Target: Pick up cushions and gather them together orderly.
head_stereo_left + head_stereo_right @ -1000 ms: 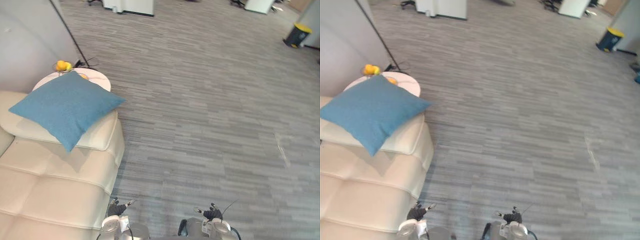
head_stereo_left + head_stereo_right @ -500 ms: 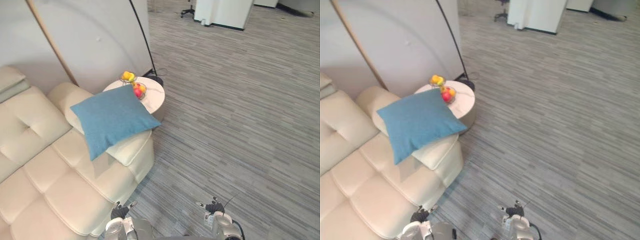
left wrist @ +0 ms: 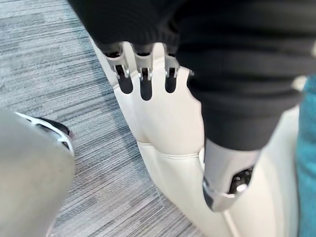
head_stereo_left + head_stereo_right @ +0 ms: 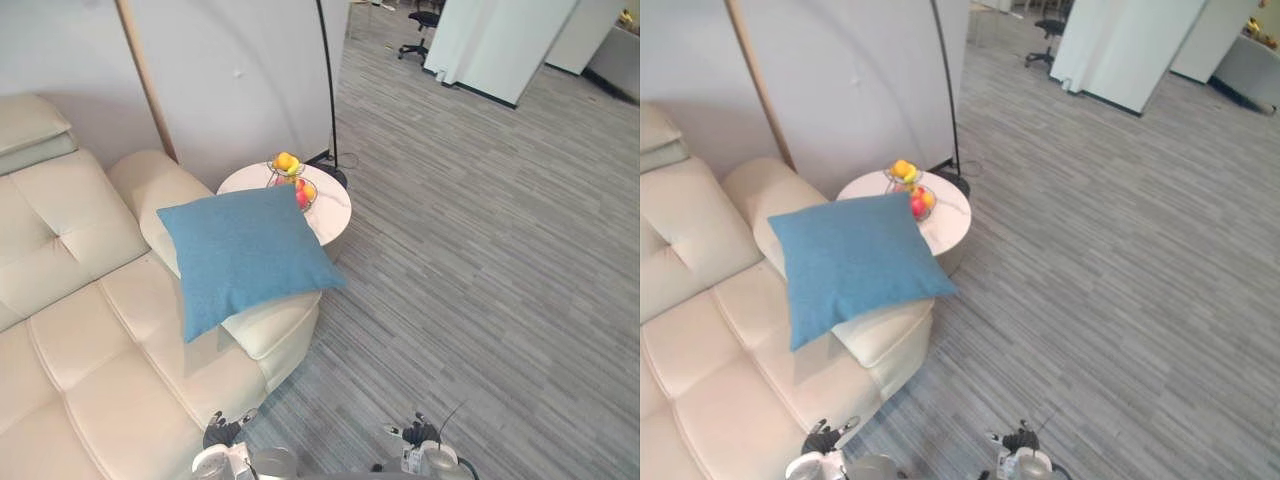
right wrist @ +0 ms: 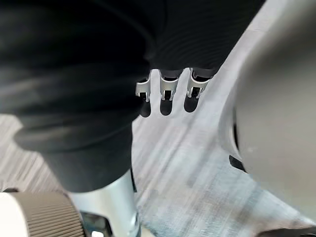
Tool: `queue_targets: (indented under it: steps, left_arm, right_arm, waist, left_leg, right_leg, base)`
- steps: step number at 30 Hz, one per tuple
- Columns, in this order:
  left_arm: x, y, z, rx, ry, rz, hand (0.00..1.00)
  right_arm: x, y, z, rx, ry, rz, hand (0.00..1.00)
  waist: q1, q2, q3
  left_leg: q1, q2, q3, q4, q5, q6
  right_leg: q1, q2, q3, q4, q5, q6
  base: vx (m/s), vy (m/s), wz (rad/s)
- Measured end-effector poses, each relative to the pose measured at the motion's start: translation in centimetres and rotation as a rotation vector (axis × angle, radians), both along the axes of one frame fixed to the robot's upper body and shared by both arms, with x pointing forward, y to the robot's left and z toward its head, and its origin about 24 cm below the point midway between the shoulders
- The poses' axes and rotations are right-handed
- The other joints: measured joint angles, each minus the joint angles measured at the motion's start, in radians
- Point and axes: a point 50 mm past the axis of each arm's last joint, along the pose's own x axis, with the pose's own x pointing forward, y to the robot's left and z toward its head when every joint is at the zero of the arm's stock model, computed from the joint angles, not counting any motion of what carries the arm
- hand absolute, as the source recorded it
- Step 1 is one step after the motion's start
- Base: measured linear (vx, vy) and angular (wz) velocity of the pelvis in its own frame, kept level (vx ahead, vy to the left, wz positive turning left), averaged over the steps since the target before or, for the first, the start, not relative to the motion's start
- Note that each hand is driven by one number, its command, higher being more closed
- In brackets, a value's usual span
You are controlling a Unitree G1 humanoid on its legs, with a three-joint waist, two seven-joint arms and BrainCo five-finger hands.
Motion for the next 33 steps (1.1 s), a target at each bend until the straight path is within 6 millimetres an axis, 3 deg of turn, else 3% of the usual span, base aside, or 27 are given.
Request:
queue_targets:
  steps: [2, 4, 6, 7, 10, 11, 13, 15, 18, 19, 23, 31, 33]
  left_arm:
    - [0.5, -0.3, 0.1, -0.006, -0.01, -0.003, 0.0]
    - [0.7, -0.3, 0.1, -0.007, -0.01, -0.004, 0.0]
    - [0.5, 0.1, 0.1, 0.002, -0.01, 0.023, 0.0]
    - [0.3, -0.2, 0.0, -0.003, 0.0, 0.039, 0.0]
    - [0.4, -1.4, -0.2, -0.031, -0.002, 0.043, 0.0]
    - [0.7, -1.6, -0.1, -0.039, -0.007, 0.047, 0.0]
    - [0.6, -1.4, -0.1, -0.033, -0.008, 0.046, 0.0]
    - [1.1, -0.8, 0.2, -0.009, -0.024, 0.026, 0.0]
    - [1.7, -1.1, 0.4, 0.002, -0.037, -0.016, 0.0]
    - [1.8, -1.4, 0.3, -0.002, -0.031, -0.032, 0.0]
    - [1.5, -0.6, 0.3, 0.026, -0.017, -0.049, 0.0]
    - [1.1, -0.5, 0.2, 0.028, -0.005, -0.051, 0.0]
    - [1.0, -0.3, 0.2, 0.031, -0.005, -0.041, 0.0]
  right_arm:
    - [0.0, -0.1, 0.0, 0.001, 0.003, -0.007, 0.0]
    - [-0.1, -0.1, 0.0, 0.001, 0.004, -0.012, 0.0]
    - [-1.1, 0.0, -0.4, 0.014, 0.03, -0.045, 0.0]
    - [-1.0, -0.3, -0.4, 0.008, 0.031, -0.045, 0.0]
    - [-0.5, -1.4, -0.1, -0.015, 0.01, -0.065, 0.0]
    - [-0.3, -1.6, -0.1, -0.015, 0.007, -0.074, 0.0]
    - [-0.5, -1.3, -0.2, 0.007, 0.008, -0.111, 0.0]
    - [0.0, -1.5, 0.1, 0.003, -0.009, -0.115, 0.0]
    - [0.7, -1.9, 0.5, -0.009, -0.042, -0.114, 0.0]
    - [0.6, -1.9, 0.4, -0.008, -0.037, -0.112, 0.0]
    - [0.2, -0.4, 0.2, 0.037, -0.027, -0.12, 0.0]
    - [0.2, -1.1, 0.3, 0.008, -0.033, -0.152, 0.0]
    - [0.9, -2.8, 1.3, -0.036, -0.093, -0.188, 0.0]
  waist:
    - [-0.001, 0.001, 0.003]
    - [-0.002, -0.004, 0.006]
    - [-0.002, -0.046, -0.006]
    - [-0.002, -0.039, -0.01]
    - [-0.013, 0.014, -0.024]
    - [-0.024, 0.04, -0.018]
    - [-0.033, 0.031, -0.007]
    - [-0.035, -0.003, 0.007]
    - [-0.045, 0.002, 0.006]
    - [-0.046, 0.008, -0.002]
    - [-0.046, -0.023, -0.001]
    - [-0.05, -0.018, -0.023]
    - [-0.051, -0.011, -0.036]
  left_leg:
    - [0.002, 0.0, -0.082, -0.004, -0.015, -0.02]
    - [0.001, -0.003, -0.136, 0.0, -0.028, -0.038]
    - [0.012, -0.046, -0.245, 0.005, -0.063, -0.076]
    - [0.01, -0.035, -0.282, 0.024, -0.08, -0.088]
    - [-0.034, 0.032, -0.323, 0.038, -0.083, -0.106]
    - [-0.04, 0.059, -0.309, 0.037, -0.066, -0.136]
    - [-0.044, 0.072, -0.257, 0.072, -0.03, -0.181]
    - [-0.087, 0.077, -0.126, 0.121, -0.025, -0.17]
    - [-0.138, 0.082, -0.02, 0.044, 0.023, -0.138]
    - [-0.135, 0.072, -0.001, -0.011, 0.072, -0.148]
    - [-0.097, 0.03, 0.003, -0.038, 0.082, -0.136]
    - [-0.054, -0.003, 0.021, -0.111, 0.112, -0.106]
    - [-0.03, -0.011, 0.019, -0.146, 0.129, -0.106]
  right_leg:
    - [-0.033, 0.069, 0.127, -0.146, 0.019, -0.006]
    - [-0.028, 0.105, 0.215, -0.225, 0.055, -0.002]
    - [-0.028, 0.092, 0.271, -0.266, 0.149, -0.017]
    - [-0.029, 0.095, 0.246, -0.234, 0.128, -0.017]
    - [-0.02, 0.109, 0.118, -0.236, 0.084, -0.051]
    - [0.002, 0.119, 0.08, -0.246, 0.081, -0.056]
    - [0.055, 0.112, 0.051, -0.266, 0.067, -0.078]
    - [0.112, 0.08, 0.019, -0.312, 0.065, -0.081]
    - [0.115, 0.058, -0.009, -0.335, 0.067, -0.075]
    - [0.112, 0.051, -0.016, -0.342, 0.075, -0.052]
    - [0.168, 0.021, -0.013, -0.407, 0.108, -0.011]
    - [0.199, 0.004, -0.001, -0.479, 0.154, 0.009]
    - [0.215, 0.004, -0.002, -0.495, 0.16, 0.01]
  base:
    - [0.25, -0.139, 0.96]
    - [0.25, -0.24, 1.13]
    - [0.36, -0.424, 1.54]
    - [0.33, -0.368, 1.24]
    - [0.29, -0.282, 1.11]
    - [0.26, -0.27, 0.88]
    - [0.18, -0.201, 0.79]
    - [0.09, -0.133, 0.59]
    - [0.01, 0.01, 0.41]
    - [0.01, 0.134, 0.23]
    - [0.0, 0.132, 0.09]
    - [-0.03, 0.054, -0.04]
    - [-0.01, -0.001, 0.02]
